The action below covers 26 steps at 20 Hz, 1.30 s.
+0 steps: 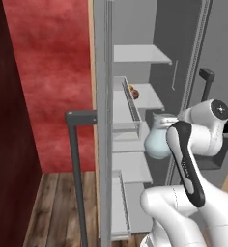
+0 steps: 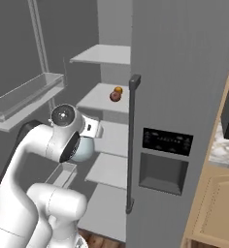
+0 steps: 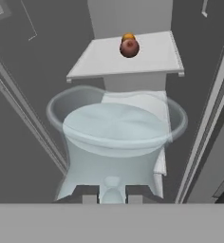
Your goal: Move the mango and onion from the top shelf to the second highest shelf to make space. Then, place the pitcher from the counter on the cleared top shelf.
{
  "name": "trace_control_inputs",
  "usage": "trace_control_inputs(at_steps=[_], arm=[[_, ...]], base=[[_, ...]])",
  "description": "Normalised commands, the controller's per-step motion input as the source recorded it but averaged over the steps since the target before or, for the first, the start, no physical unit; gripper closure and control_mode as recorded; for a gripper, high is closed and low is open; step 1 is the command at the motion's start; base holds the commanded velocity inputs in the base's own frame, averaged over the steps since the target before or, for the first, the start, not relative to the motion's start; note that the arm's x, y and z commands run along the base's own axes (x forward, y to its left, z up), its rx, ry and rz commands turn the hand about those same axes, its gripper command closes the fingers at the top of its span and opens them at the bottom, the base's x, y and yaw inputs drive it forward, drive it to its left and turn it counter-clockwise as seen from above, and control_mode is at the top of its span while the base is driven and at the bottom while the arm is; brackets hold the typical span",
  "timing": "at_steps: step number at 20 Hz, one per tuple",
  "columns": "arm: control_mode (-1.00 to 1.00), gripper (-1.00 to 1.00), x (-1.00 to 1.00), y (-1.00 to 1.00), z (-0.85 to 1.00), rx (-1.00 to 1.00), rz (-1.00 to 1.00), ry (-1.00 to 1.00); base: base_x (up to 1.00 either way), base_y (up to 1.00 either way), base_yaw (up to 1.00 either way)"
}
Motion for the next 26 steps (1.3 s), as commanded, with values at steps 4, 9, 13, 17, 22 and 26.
trace_control_inputs(at_steps=[4,9,13,17,22,26], arm=[[1.0,1.0,0.0,0.0,0.0,0.0,0.0,0.0],[1.0,1.0,0.0,0.0,0.0,0.0,0.0,0.0],[-1.0,1.0,0.01,0.1,0.16,-0.06,0.0,-0.13],[-1.0,1.0,0.0,0.08,0.43,-0.12,0.0,-0.27],[-1.0,1.0,0.0,0.0,0.52,-0.11,0.0,-0.26],[-1.0,1.0,0.0,0.0,0.74,-0.05,0.0,-0.24]], base=[[0.33,0.0,-0.06],[0.44,0.17,-0.02],[0.08,0.14,0.0],[0.0,0.0,0.0],[0.0,0.0,0.0],[0.0,0.0,0.0]])
